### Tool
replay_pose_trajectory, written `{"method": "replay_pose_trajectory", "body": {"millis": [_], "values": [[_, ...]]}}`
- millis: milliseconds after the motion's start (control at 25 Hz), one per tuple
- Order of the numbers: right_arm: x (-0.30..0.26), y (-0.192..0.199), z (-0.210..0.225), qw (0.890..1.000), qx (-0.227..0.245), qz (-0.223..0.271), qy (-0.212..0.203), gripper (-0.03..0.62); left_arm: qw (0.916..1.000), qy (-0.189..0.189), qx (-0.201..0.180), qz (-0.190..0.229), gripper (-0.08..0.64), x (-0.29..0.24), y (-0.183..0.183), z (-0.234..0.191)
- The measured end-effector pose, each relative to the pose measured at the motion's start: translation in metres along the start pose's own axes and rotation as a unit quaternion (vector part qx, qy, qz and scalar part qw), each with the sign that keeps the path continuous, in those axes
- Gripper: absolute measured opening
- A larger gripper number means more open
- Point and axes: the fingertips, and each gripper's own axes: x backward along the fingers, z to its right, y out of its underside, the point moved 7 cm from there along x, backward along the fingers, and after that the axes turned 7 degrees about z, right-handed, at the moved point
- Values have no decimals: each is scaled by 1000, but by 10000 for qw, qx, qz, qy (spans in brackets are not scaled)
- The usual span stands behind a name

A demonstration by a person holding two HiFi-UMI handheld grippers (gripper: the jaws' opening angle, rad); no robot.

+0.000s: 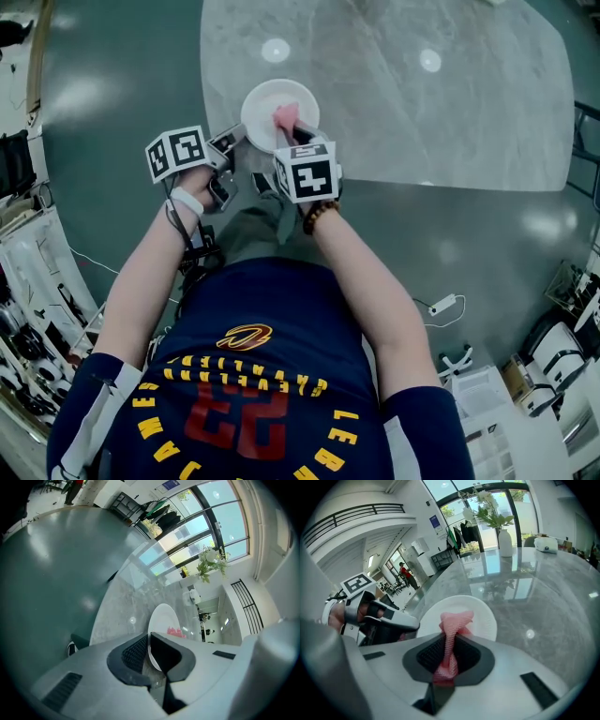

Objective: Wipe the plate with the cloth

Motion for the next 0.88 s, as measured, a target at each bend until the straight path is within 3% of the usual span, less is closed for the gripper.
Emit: {"method": "replay_pose_trajectory", "body": {"millis": [320,480,640,880], "values": [[28,-6,37,9970,-451,342,531,40,10000,-68,-52,16,20,5,0,-2],[34,-6,40,9950,-635,499,594,40,9999,-105,-59,46,21,4,-2,-3],[36,-7,25,9958,-569,575,428,41,9999,-98,-66,79,20,4,-3,-3],[15,-6,-25,9990,-108,402,-164,41,9999,-77,5,132,20,2,-3,-6]]}}
